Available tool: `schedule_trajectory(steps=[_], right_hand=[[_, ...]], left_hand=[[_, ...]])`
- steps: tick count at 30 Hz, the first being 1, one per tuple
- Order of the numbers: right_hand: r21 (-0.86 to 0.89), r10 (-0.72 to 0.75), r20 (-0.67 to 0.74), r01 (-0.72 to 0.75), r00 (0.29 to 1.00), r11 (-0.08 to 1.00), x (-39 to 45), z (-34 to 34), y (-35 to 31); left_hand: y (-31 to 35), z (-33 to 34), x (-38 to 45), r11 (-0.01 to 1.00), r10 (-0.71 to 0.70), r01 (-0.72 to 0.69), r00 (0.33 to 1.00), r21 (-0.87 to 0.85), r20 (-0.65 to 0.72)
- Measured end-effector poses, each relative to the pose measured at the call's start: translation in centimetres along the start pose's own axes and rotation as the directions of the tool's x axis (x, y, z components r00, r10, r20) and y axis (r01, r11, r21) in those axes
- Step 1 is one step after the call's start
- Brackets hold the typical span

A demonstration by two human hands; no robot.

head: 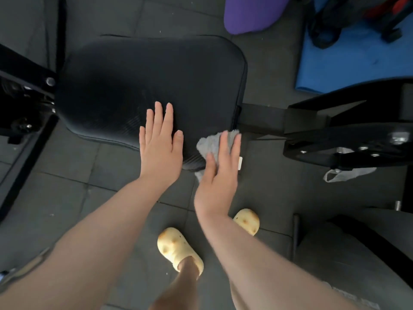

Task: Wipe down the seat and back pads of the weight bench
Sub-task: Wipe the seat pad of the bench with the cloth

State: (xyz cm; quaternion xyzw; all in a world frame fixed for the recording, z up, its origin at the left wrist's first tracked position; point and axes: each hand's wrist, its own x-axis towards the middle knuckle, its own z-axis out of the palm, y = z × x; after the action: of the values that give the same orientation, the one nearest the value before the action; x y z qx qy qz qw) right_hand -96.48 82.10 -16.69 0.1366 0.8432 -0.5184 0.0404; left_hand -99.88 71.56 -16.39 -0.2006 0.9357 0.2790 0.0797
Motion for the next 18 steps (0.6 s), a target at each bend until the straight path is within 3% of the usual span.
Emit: schedule_trajectory(steps=[5,10,18], right_hand=[[0.14,0.057,-0.065,-0.047,0.996,0.989,1.4,-0.3,-0.2],[0.31,0.374,-0.249,-0.292,0.893,0.905,-2.2,3.9,-3.0],[0.341,0.599,-0.121,-0.533,0.792,0.774,-1.4,2.6,-5.6]], left_hand=[[-1.8,-0.1,-0.9,0.99,0.131,-0.132,0.991,0.042,0.025],[-2.4,-0.6,-1.5,0.986,0.166,-0.167,0.984,0.022,0.058],[-2.5,-2.4,-2.6,0.988,0.149,-0.154,0.97,0.011,0.194]])
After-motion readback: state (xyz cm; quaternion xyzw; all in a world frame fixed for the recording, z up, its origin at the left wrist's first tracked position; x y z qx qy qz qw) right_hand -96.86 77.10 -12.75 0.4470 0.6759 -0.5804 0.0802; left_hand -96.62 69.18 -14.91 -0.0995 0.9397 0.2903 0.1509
